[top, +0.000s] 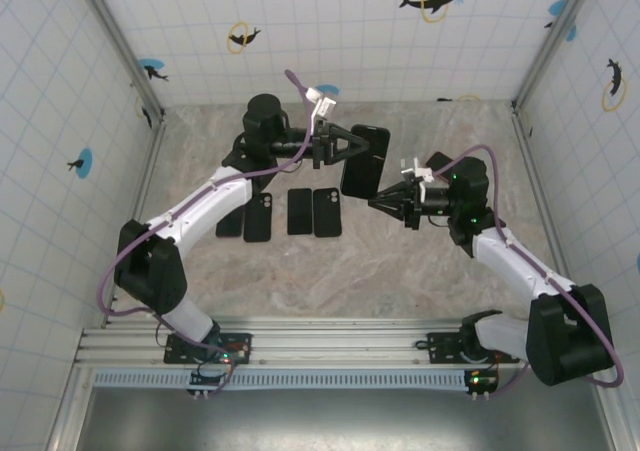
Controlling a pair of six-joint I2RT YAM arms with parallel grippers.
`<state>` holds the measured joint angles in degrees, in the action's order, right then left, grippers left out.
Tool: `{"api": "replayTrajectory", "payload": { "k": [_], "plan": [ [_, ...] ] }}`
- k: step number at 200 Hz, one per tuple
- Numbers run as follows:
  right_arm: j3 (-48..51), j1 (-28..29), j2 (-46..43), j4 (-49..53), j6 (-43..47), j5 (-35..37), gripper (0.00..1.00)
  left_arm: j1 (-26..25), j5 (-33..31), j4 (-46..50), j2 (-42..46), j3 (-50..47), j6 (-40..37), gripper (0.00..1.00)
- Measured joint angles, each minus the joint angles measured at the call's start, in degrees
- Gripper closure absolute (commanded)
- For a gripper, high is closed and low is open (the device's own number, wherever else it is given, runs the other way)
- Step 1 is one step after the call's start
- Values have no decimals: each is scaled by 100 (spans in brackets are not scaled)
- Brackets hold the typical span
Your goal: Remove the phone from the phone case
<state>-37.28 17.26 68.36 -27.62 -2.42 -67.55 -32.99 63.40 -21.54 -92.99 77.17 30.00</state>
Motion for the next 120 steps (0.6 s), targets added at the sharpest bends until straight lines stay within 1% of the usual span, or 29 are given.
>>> {"api": "replayTrajectory", "payload": {
  "k": [21, 72, 120],
  "plan": [
    [0, 0, -2, -48, -11, 0, 83, 0, -11, 2, 0, 0, 0, 100],
    [2, 2, -2, -96, -17, -2, 84, 0, -15, 4, 0, -9, 0, 100],
    [0, 4, 26, -94, -105, -11, 88, 0, 28, -39, 0, -15, 0, 100]
  ]
}}
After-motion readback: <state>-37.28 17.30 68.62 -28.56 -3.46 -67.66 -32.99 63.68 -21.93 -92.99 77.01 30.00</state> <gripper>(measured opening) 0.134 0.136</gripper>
